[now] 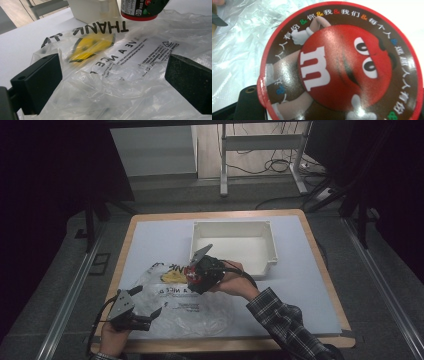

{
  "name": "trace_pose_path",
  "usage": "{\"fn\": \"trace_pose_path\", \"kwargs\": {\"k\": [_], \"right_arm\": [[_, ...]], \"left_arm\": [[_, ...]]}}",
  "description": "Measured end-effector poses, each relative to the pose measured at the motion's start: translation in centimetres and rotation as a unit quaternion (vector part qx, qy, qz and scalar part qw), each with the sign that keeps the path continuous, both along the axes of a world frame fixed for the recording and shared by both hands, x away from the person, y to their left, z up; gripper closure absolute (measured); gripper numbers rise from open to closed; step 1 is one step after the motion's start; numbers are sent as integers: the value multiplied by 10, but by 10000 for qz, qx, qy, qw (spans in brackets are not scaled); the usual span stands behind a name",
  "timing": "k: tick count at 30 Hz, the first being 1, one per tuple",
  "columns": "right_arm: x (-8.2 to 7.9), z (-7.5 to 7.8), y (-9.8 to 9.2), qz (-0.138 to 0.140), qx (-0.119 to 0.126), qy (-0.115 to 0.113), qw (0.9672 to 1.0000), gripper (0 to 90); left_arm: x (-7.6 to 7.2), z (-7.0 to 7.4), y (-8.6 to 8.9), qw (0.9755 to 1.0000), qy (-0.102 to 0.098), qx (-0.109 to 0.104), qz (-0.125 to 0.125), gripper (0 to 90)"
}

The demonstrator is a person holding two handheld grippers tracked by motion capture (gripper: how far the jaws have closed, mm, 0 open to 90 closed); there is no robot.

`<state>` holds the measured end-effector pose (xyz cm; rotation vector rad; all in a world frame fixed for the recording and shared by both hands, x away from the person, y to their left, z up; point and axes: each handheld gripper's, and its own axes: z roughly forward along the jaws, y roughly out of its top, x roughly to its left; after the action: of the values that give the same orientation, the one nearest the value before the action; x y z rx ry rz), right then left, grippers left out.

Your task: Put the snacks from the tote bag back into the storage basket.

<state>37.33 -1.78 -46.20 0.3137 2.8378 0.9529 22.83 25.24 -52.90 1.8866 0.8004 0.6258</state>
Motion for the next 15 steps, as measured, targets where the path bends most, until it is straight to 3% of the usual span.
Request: {"fn": "trace_pose_path", "kwargs": {"k": [15], "right_arm": [[15, 9, -12, -69, 38, -50, 10000, 256]], "left_arm": [[0, 0, 0, 10000, -6, 25, -1, 10]]}}
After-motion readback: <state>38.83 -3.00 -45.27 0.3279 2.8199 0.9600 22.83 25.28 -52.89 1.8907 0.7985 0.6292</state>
